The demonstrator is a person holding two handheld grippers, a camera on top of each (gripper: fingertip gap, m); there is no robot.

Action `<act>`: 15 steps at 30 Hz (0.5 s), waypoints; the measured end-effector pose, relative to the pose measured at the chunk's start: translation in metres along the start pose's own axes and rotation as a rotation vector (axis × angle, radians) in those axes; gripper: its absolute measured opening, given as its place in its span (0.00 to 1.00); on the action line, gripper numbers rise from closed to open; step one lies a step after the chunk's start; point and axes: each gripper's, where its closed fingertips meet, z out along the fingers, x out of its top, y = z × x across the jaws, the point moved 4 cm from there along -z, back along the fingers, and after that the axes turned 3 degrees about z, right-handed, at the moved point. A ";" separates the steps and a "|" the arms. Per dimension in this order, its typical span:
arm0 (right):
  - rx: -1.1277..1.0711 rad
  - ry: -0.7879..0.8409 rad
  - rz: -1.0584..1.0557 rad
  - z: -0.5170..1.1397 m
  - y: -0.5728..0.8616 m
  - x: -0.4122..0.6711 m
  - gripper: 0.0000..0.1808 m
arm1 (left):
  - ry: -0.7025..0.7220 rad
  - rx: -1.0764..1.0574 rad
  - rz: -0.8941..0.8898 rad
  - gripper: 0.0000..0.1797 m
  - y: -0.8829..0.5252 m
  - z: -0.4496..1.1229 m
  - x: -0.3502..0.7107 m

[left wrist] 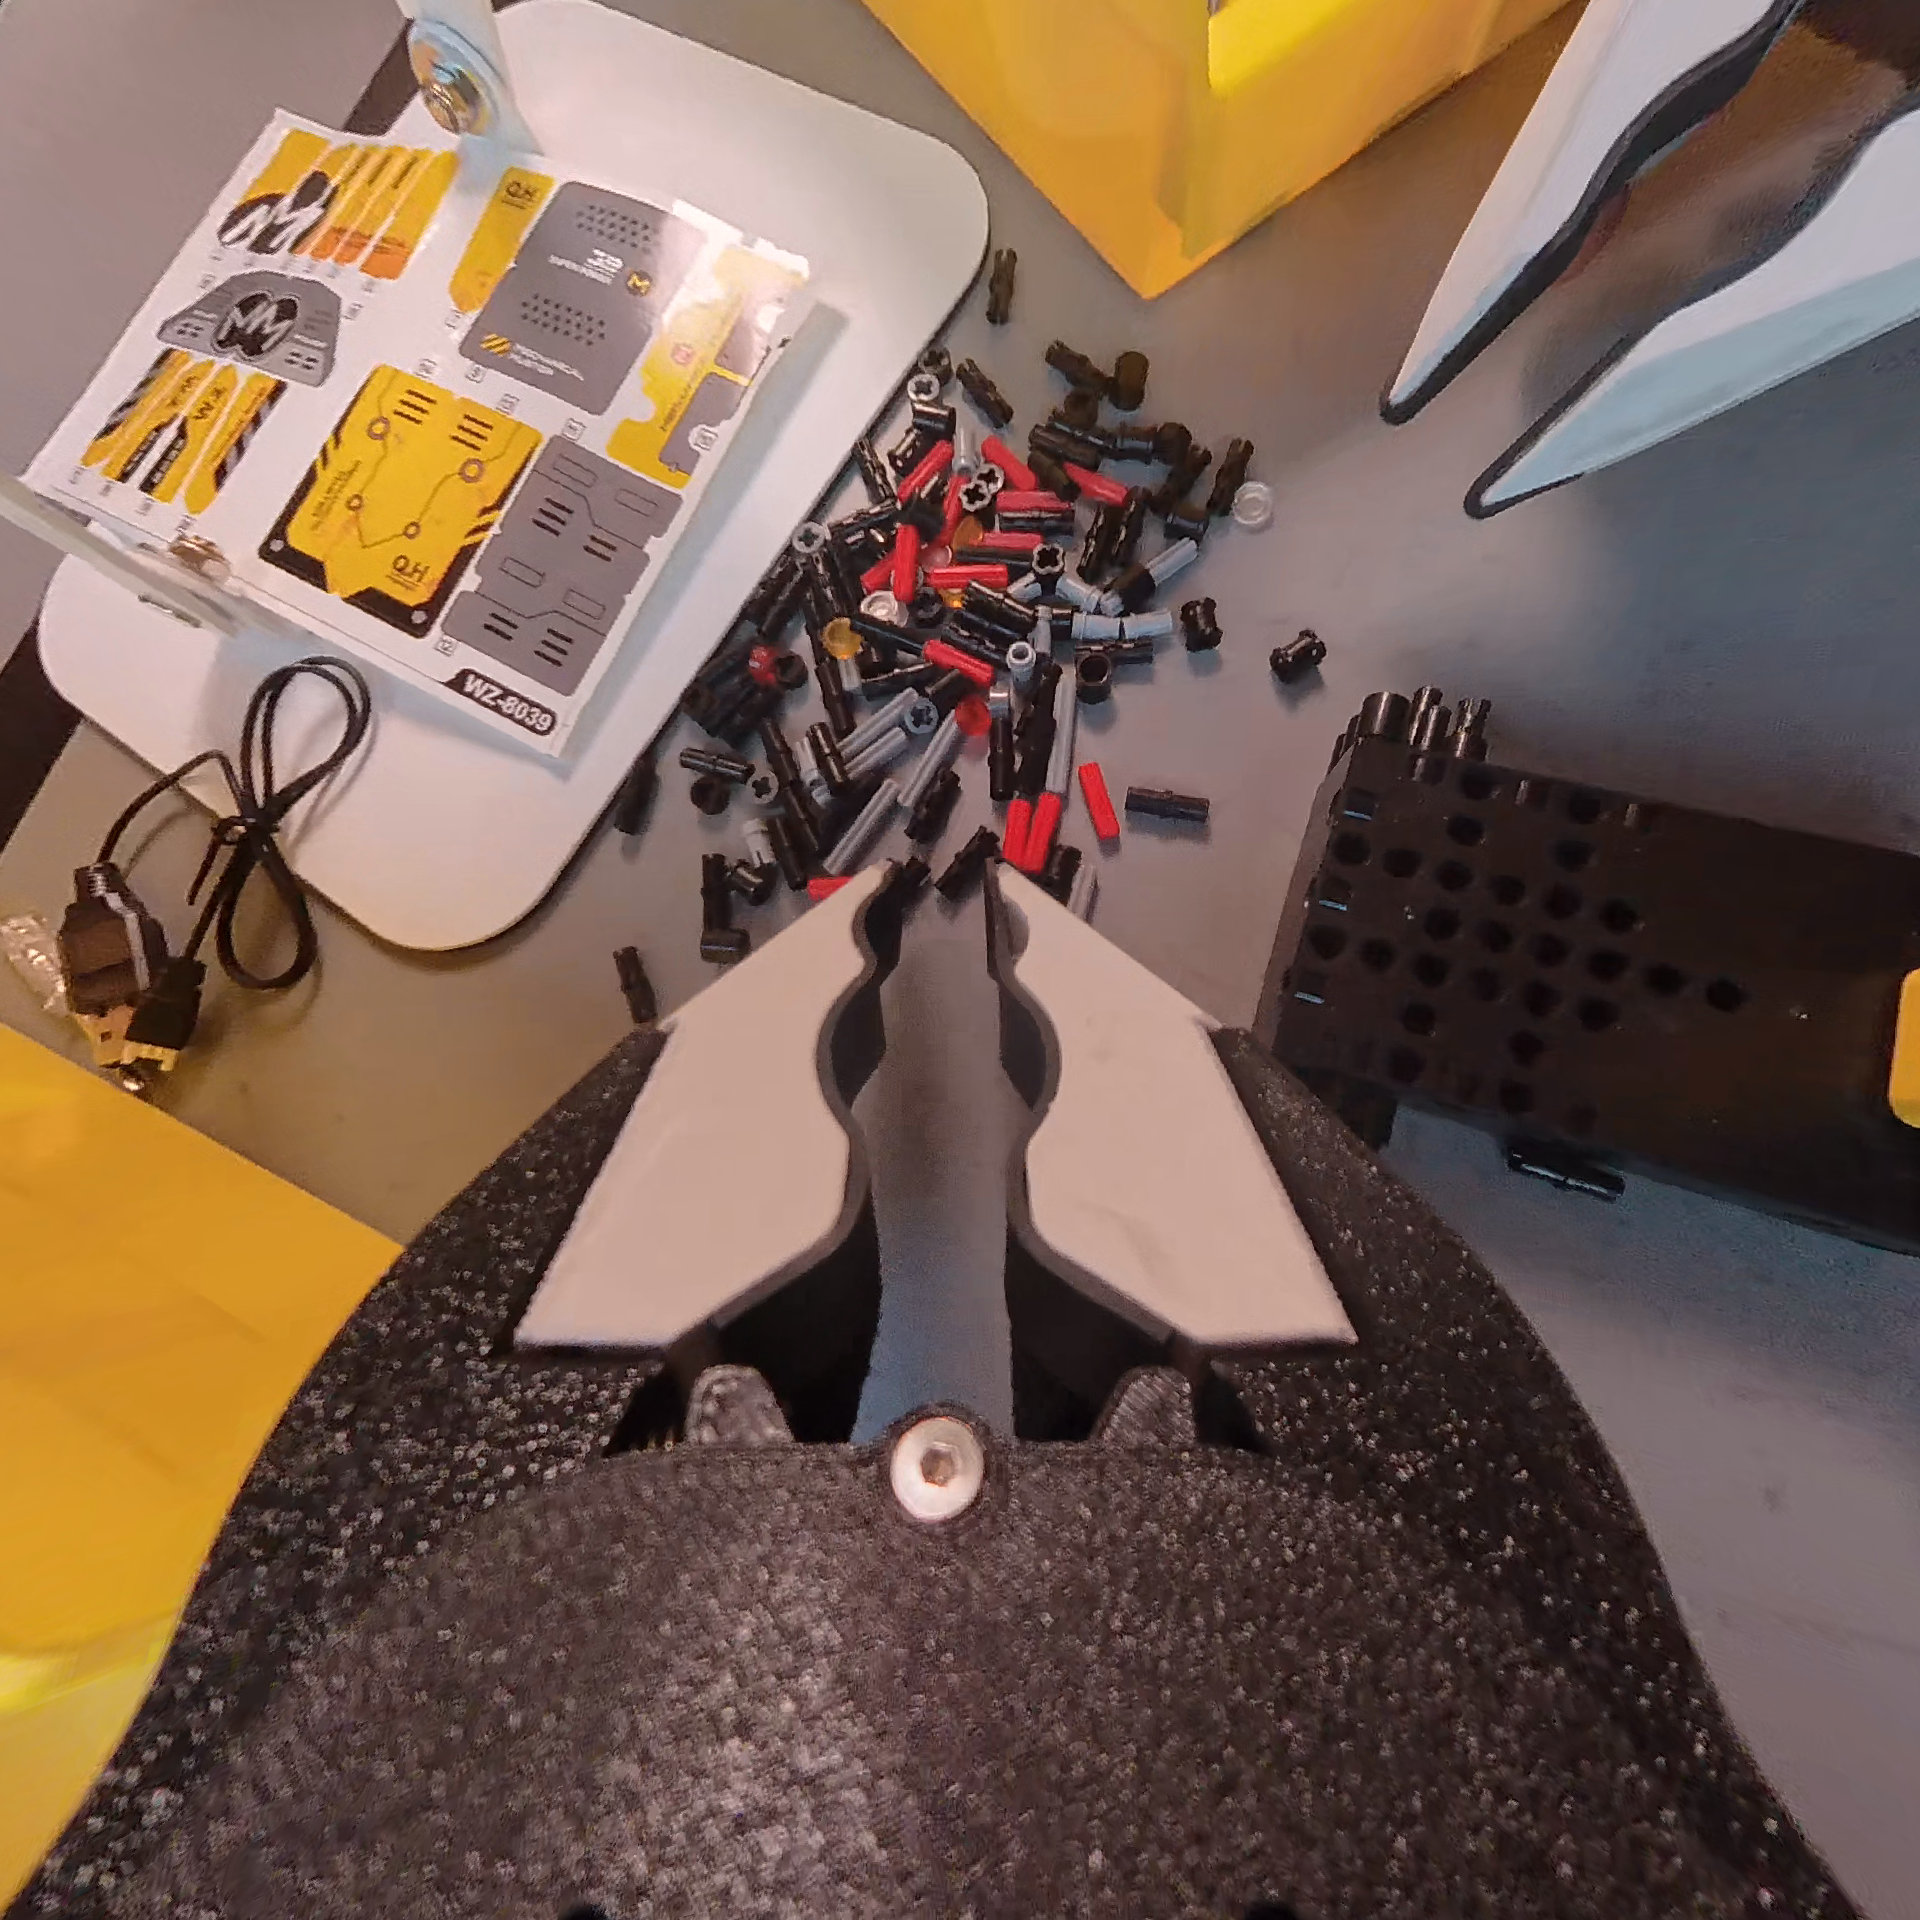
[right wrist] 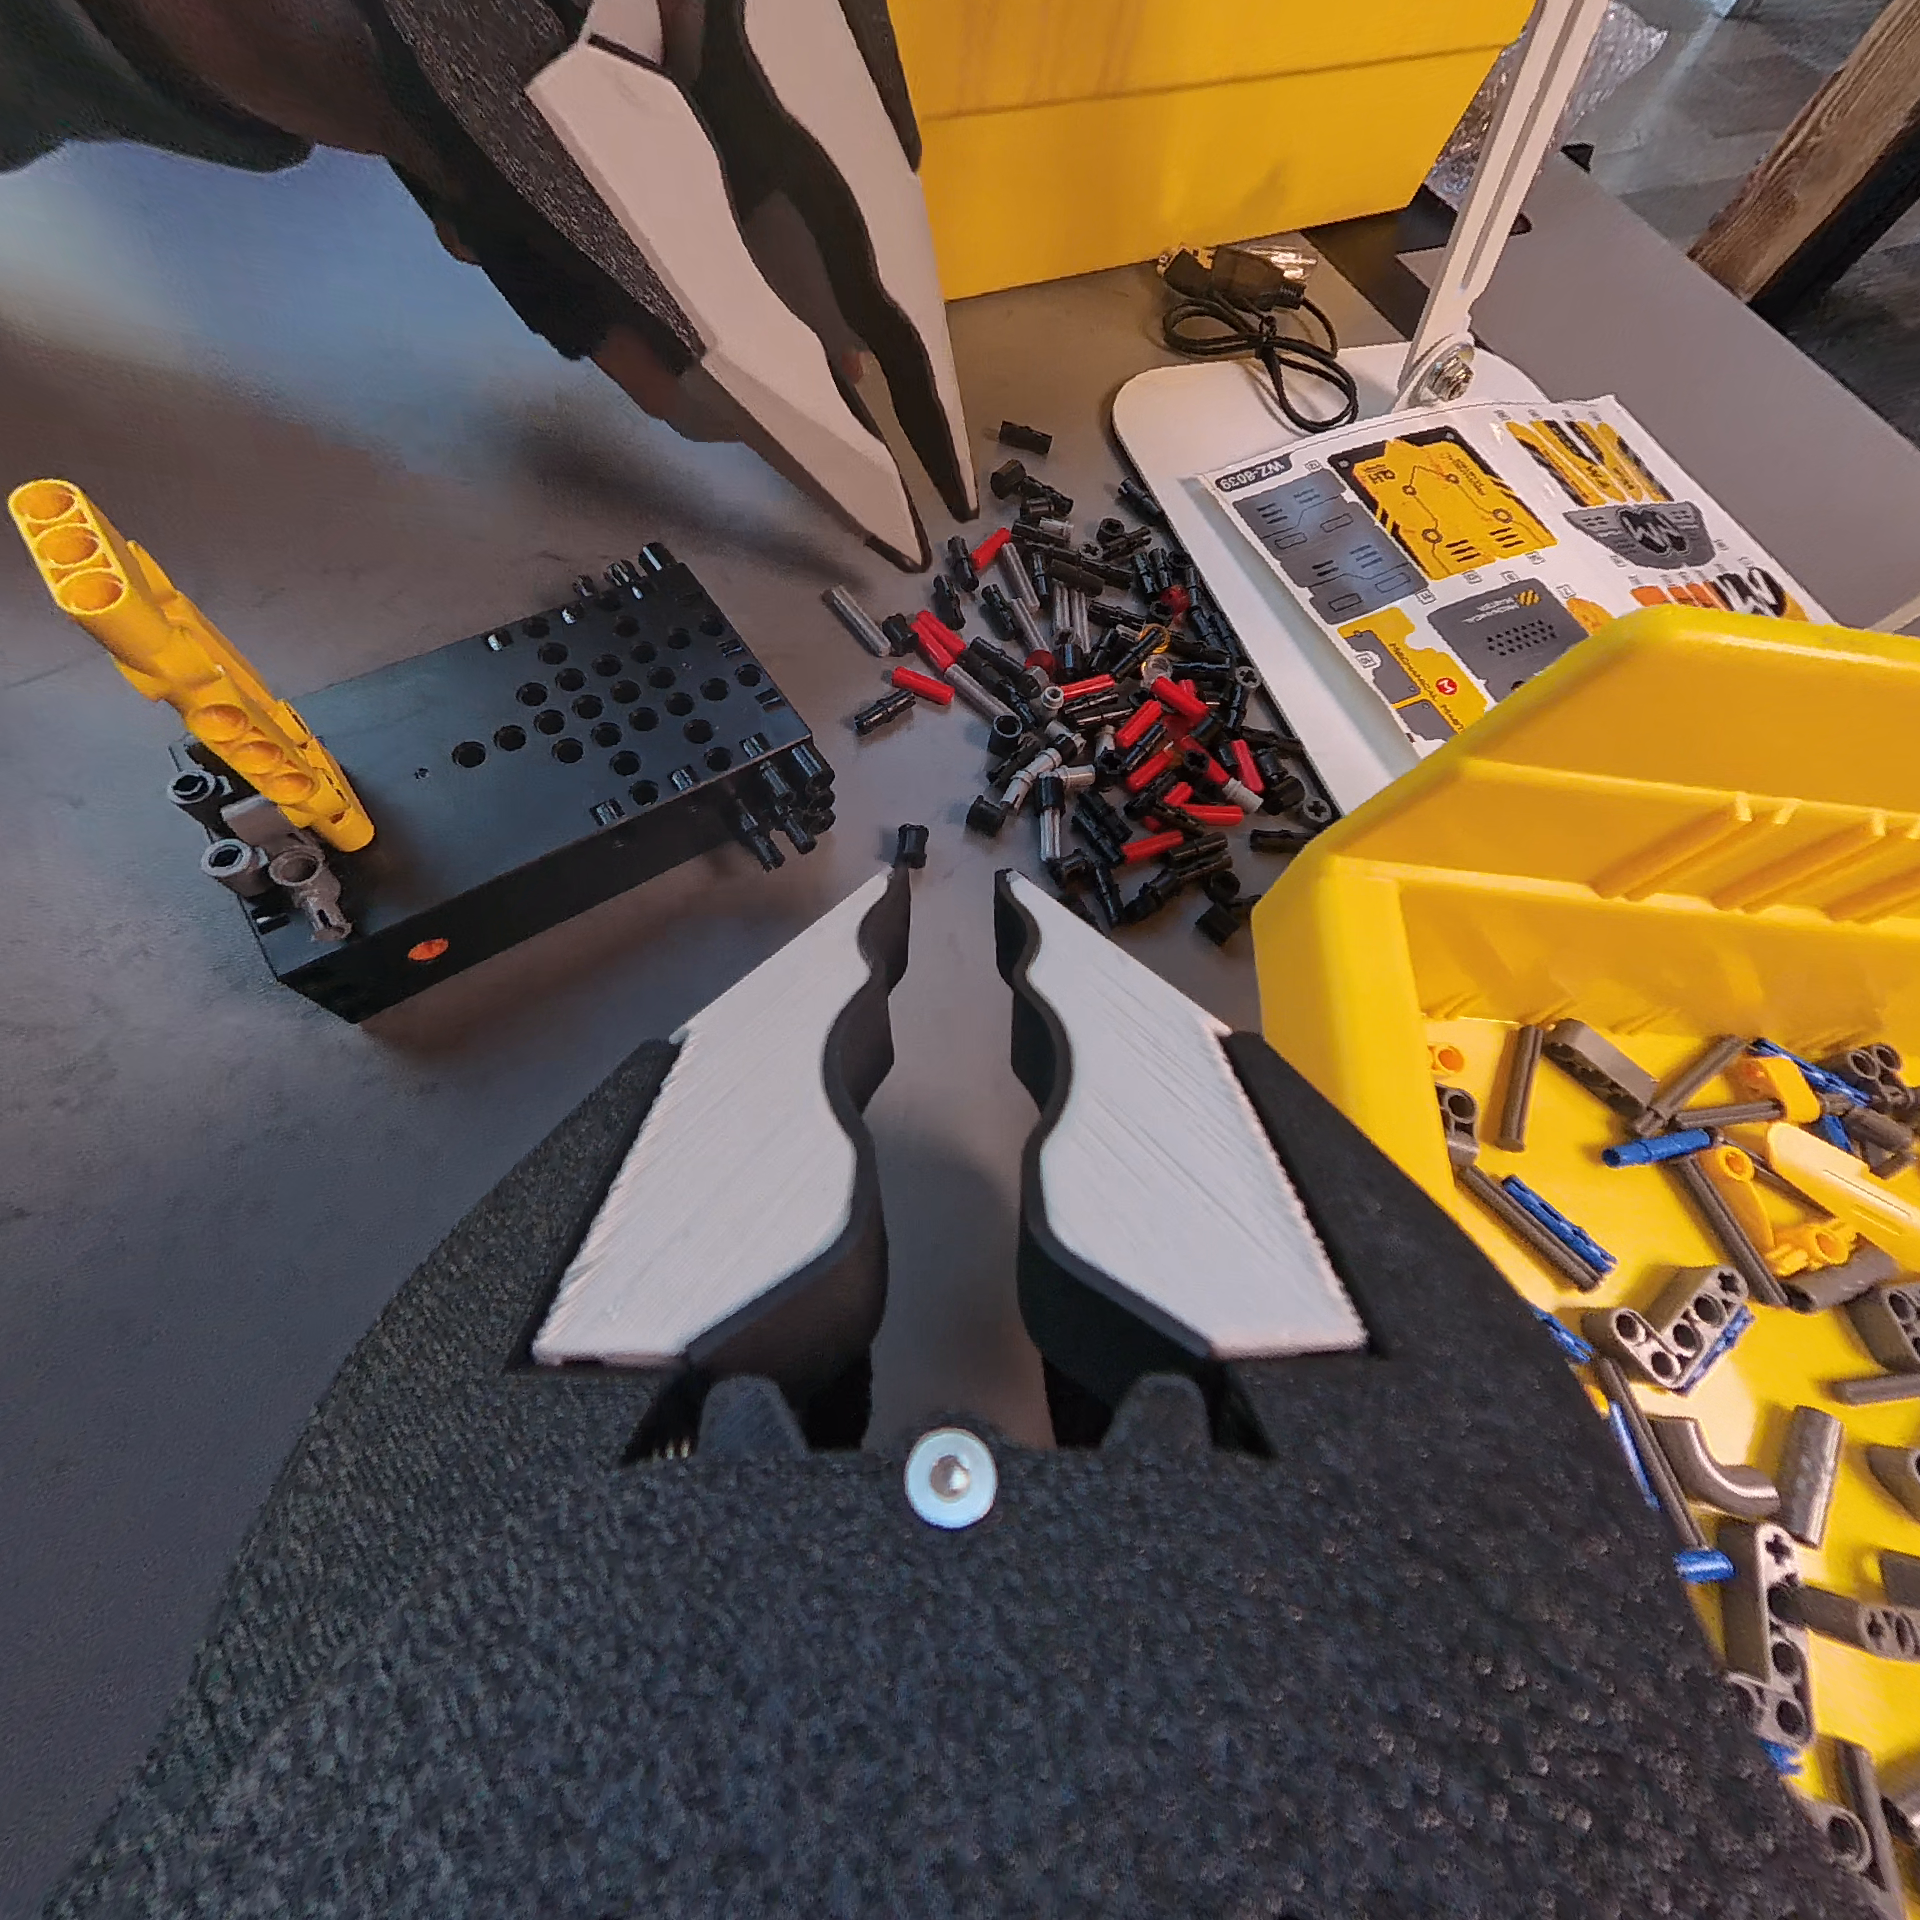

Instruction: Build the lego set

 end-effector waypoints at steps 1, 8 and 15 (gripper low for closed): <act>0.003 0.000 -0.001 0.000 0.000 0.000 0.08 | -0.013 -0.008 0.016 0.08 0.001 0.003 -0.002; 0.025 -0.005 -0.021 0.000 -0.004 -0.001 0.08 | -0.031 -0.054 0.094 0.04 0.004 0.010 -0.003; 0.031 -0.005 -0.019 -0.001 -0.004 -0.002 0.08 | -0.080 -0.111 0.116 0.03 0.004 0.012 -0.003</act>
